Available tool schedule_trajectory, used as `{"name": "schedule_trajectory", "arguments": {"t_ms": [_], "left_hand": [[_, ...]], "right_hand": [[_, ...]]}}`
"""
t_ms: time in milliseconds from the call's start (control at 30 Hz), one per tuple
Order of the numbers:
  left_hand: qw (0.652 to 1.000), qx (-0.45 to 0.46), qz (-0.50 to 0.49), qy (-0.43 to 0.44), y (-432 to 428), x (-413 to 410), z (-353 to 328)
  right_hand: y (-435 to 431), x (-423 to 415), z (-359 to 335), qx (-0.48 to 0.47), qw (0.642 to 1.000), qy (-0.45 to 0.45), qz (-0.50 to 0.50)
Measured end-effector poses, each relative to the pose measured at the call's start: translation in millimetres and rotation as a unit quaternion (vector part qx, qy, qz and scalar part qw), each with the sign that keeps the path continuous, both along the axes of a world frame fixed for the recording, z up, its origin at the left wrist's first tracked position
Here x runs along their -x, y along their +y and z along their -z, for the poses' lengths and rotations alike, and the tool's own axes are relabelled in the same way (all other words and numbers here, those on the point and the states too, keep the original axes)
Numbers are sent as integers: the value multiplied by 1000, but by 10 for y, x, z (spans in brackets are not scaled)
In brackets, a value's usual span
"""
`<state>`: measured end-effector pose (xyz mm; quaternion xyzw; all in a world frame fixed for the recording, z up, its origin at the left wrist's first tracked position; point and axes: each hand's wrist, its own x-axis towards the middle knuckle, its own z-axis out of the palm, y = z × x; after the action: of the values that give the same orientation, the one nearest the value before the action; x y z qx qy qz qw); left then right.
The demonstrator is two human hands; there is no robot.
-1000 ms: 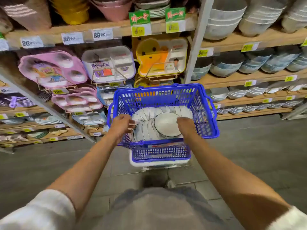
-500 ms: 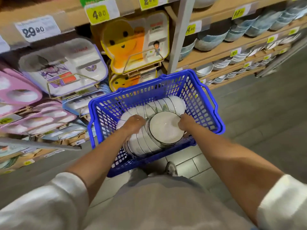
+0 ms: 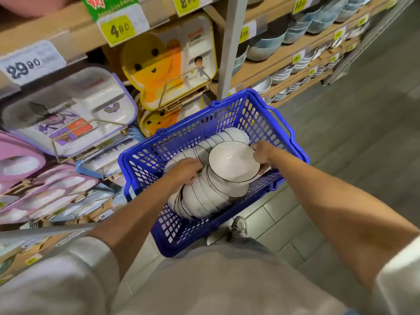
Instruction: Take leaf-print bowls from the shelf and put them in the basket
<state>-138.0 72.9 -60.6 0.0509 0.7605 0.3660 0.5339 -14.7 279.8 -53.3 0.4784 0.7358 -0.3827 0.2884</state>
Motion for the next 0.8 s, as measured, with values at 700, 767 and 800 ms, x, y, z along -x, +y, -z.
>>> {"name": "schedule_trajectory", "arguments": {"t_ms": [700, 767, 800], "left_hand": [[921, -220, -322, 2, 136, -149, -1337], [912, -252, -325, 1, 202, -201, -1474], [907, -267, -325, 0, 252, -243, -1534]], "right_hand": [[-309, -23, -1516, 97, 928, 340, 122], [-331, -86, -1519, 147, 876, 422, 183], [-327, -119, -1528, 187, 844, 455, 213]]}}
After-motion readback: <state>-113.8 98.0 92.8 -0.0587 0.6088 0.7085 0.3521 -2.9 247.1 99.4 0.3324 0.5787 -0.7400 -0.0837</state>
